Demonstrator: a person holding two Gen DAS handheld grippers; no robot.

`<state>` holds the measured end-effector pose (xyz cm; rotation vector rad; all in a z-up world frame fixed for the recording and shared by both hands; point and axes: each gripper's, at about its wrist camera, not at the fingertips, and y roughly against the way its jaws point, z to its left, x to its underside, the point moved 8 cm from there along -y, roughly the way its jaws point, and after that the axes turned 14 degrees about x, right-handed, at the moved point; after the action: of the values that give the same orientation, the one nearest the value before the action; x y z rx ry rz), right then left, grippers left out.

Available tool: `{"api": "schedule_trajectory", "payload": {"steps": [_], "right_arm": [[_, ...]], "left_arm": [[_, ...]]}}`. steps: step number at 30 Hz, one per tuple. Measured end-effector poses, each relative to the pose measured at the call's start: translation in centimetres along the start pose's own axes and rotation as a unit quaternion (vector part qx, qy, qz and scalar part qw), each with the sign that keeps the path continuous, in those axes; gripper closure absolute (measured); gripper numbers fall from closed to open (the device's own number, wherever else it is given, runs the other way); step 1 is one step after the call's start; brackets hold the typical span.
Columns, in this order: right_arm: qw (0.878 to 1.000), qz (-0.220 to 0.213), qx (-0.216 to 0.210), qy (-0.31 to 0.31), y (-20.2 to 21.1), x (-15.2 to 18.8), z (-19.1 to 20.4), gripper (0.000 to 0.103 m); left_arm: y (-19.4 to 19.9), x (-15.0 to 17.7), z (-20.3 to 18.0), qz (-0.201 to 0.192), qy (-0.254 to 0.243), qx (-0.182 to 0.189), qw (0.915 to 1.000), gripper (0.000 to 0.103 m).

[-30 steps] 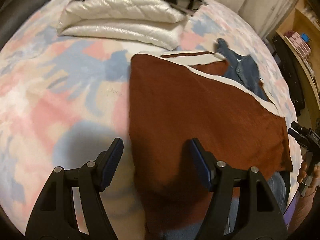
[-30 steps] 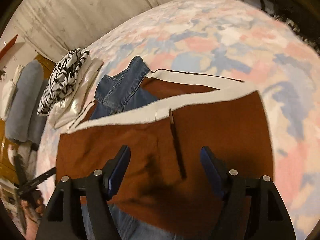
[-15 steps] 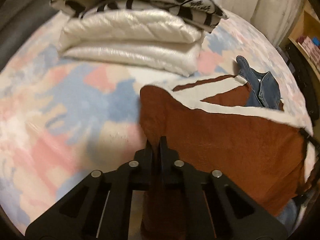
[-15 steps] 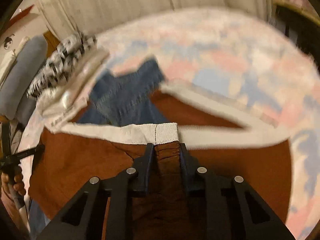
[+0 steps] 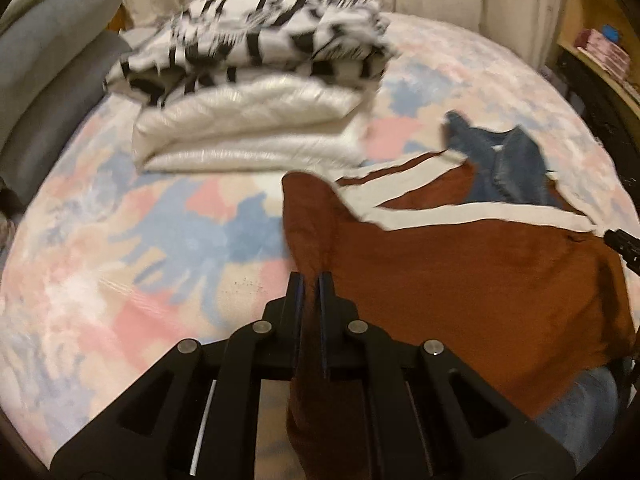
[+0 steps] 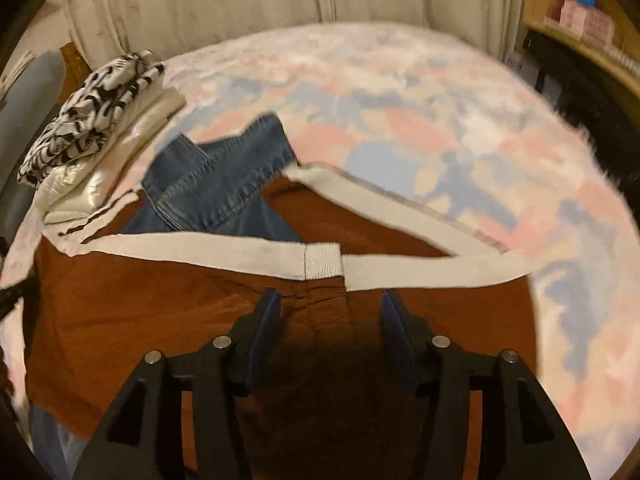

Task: Fold large clothes

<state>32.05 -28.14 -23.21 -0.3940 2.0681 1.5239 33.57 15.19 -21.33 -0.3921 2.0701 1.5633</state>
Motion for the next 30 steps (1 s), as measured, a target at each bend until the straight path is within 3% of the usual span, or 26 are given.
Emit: {"api": "schedule_trajectory", "payload": {"steps": [4, 6, 9, 14, 17, 22, 25, 30], "right_arm": [[0.998, -0.024, -0.057, 0.02, 4.7, 0.1, 3.0, 0.049], [0.995, -0.02, -0.089, 0.041, 6.1, 0.8, 6.0, 0.049], [0.987, -0.007, -0.139, 0.083, 7.4, 2.8, 11.2, 0.049], [0.981, 0.03, -0.129, 0.142, 6.2, 6.7, 15.9, 0.05], [0.984, 0.045, -0.09, 0.147, 4.5, 8.0, 14.5, 0.05], [0.996, 0.035, 0.005, 0.082, 2.7, 7.4, 6.2, 0.052], [0.997, 0.053, -0.037, 0.044, 2.8, 8.0, 3.4, 0.078], [0.998, 0.044, -0.027, 0.042, 4.3, 8.2, 2.8, 0.076]], "left_arm": [[1.8, 0.7, -3.4, 0.006, -0.003, 0.028, 0.9996, 0.092], [1.9, 1.5, -5.8, 0.01, 0.006, 0.058, 0.9983, 0.092], [0.9, 3.5, -9.1, 0.02, -0.005, 0.068, 0.9975, 0.092], [-3.2, 7.9, -10.1, 0.084, -0.001, 0.038, 0.9958, 0.092], [-3.9, 9.1, -9.2, 0.086, -0.012, 0.019, 0.996, 0.091], [-2.7, 9.4, -6.7, 0.076, 0.004, 0.013, 0.997, 0.091], [-1.9, 9.6, -5.8, 0.071, 0.015, 0.014, 0.9973, 0.091], [-1.2, 9.7, -4.9, 0.068, 0.029, 0.011, 0.9972, 0.091]]}}
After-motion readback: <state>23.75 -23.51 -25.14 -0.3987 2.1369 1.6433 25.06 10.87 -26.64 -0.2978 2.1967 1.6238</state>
